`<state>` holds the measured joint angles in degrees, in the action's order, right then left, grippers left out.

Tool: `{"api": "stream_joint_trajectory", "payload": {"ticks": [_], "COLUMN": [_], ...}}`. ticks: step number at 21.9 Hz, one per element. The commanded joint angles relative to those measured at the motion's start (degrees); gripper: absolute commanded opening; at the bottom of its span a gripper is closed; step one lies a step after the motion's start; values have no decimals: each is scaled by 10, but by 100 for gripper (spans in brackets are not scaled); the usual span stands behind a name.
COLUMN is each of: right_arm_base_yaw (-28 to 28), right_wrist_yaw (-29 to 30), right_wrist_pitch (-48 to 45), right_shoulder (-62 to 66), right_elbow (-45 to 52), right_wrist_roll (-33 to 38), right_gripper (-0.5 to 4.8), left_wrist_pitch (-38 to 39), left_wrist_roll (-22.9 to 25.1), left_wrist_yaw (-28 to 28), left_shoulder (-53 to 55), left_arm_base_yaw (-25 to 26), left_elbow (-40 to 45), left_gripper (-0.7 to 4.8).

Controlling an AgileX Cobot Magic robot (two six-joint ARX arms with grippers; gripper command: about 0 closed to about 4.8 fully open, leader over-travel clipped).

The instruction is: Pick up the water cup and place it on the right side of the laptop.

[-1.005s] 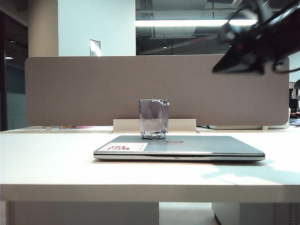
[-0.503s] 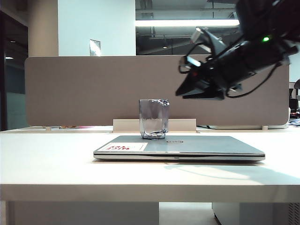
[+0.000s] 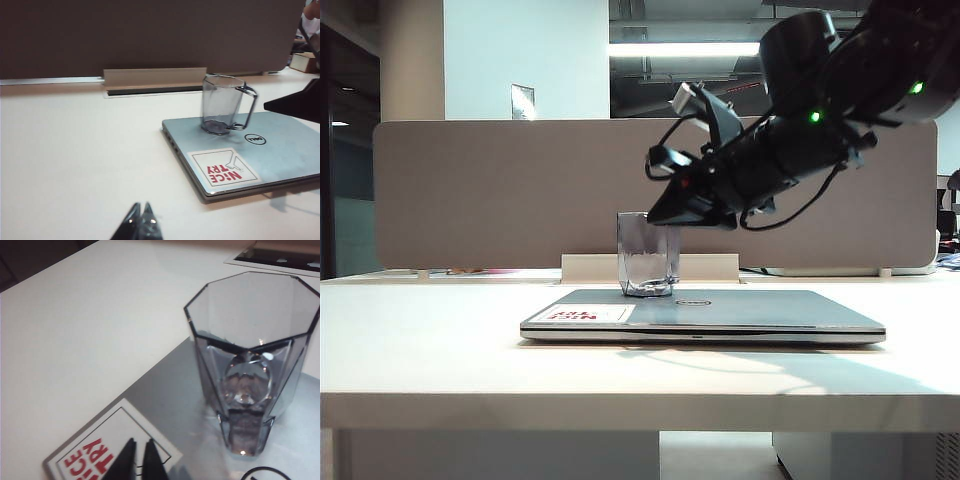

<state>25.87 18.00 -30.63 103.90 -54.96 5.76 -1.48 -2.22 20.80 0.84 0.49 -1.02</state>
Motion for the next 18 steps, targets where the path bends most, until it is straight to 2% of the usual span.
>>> {"api": "stream_joint_trajectory", "payload": {"ticks": [1,5,7,15,18], "right_arm_base_yaw": [-1,3,4,4,4], "right_wrist_yaw": [-3,-7,-29,-32,-76], "right_wrist_pitch": [-13,-18,-29,-37,-35], "right_shoulder": [17,31,34,63,66], "right_elbow": [-17,-33,-33,-56,-59], "right_wrist_roll": [1,2,2,2,2], "right_gripper": [-4,-5,-5,-5,-5], "left_wrist_pitch": [-7,-7,-7,-8,-8], "left_wrist_roll": [2,2,2,2,2], "left_wrist_yaw": [-5,-6,-6,-6,-6], "left_shoulder": [0,0,0,0,0], "left_arm_base_yaw": [-1,-1,-1,-1,-1], "left_elbow": [-3,-3,-3,-3,-3], "left_gripper": [-6,-6,-6,-6,-6]}}
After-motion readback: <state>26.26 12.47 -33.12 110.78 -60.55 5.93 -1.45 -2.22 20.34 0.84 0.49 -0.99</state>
